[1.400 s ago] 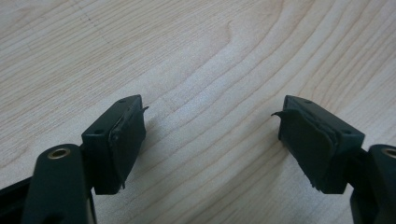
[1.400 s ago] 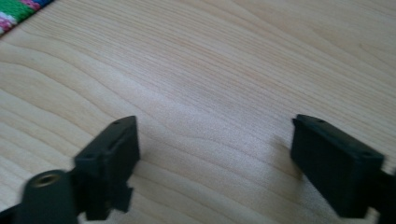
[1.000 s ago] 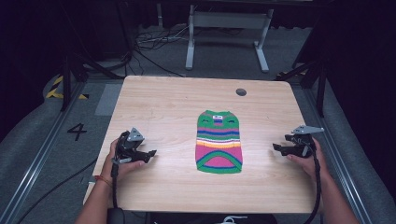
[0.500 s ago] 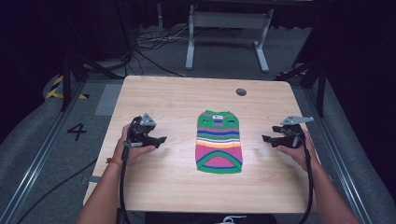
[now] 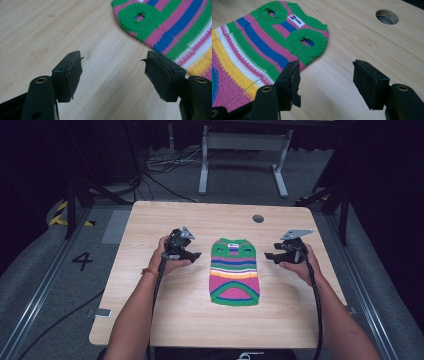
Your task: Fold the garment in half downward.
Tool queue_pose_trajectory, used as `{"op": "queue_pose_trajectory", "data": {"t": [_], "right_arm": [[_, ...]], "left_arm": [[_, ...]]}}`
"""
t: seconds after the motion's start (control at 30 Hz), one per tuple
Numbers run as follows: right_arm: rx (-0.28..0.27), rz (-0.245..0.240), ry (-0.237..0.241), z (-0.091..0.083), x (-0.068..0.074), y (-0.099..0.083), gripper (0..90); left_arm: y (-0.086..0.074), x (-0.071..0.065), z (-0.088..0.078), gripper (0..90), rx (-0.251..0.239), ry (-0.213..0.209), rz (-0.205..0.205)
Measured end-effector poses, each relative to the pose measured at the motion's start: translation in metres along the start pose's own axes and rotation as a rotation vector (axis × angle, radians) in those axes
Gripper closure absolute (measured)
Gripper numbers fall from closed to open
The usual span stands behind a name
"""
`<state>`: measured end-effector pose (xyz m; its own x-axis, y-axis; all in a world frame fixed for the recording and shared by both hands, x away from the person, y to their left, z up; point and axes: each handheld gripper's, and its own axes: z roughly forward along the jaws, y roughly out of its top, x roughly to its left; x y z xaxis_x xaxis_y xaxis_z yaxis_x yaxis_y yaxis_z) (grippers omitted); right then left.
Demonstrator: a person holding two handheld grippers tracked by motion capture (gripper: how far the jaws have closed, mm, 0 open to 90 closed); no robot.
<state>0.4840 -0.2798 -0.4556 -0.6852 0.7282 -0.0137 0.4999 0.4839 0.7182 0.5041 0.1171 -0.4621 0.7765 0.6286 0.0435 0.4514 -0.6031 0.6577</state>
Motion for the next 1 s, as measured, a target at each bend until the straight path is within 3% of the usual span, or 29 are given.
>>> {"op": "queue_pose_trajectory", "data": {"t": [0.23, 0.33, 0.5, 0.67, 0.8, 0.83, 0.9, 1.0], "right_arm": [[0.015, -0.027, -0.014, 0.027, 0.0, 0.021, 40.2], [0.03, -0.012, 0.006, 0.036, 0.0, 0.024, 40.2], [0.025, -0.01, 0.007, 0.054, 0.0, 0.032, 40.6], [0.031, 0.015, 0.019, 0.069, -0.003, 0.036, 41.8], [0.033, 0.028, 0.015, 0.076, -0.006, 0.036, 44.3], [0.034, 0.024, 0.006, 0.077, -0.006, 0.036, 45.5], [0.04, 0.025, 0.016, 0.081, -0.006, 0.036, 47.9], [0.047, 0.036, 0.027, 0.085, -0.006, 0.033, 47.5]], "left_arm": [[0.023, 0.01, 0.023, 34.2, -0.01, -0.014, -0.012], [0.029, 0.01, 0.032, 35.0, 0.006, 0.0, -0.004], [0.04, 0.01, 0.05, 37.5, 0.005, -0.022, -0.025], [0.05, 0.005, 0.07, 37.6, 0.008, -0.036, -0.018], [0.054, 0.001, 0.082, 37.5, -0.007, -0.033, -0.043], [0.054, 0.0, 0.086, 36.8, -0.002, -0.049, -0.05], [0.054, -0.001, 0.089, 36.8, 0.01, -0.038, -0.047], [0.05, 0.002, 0.09, 36.8, -0.003, -0.028, -0.081]]}}
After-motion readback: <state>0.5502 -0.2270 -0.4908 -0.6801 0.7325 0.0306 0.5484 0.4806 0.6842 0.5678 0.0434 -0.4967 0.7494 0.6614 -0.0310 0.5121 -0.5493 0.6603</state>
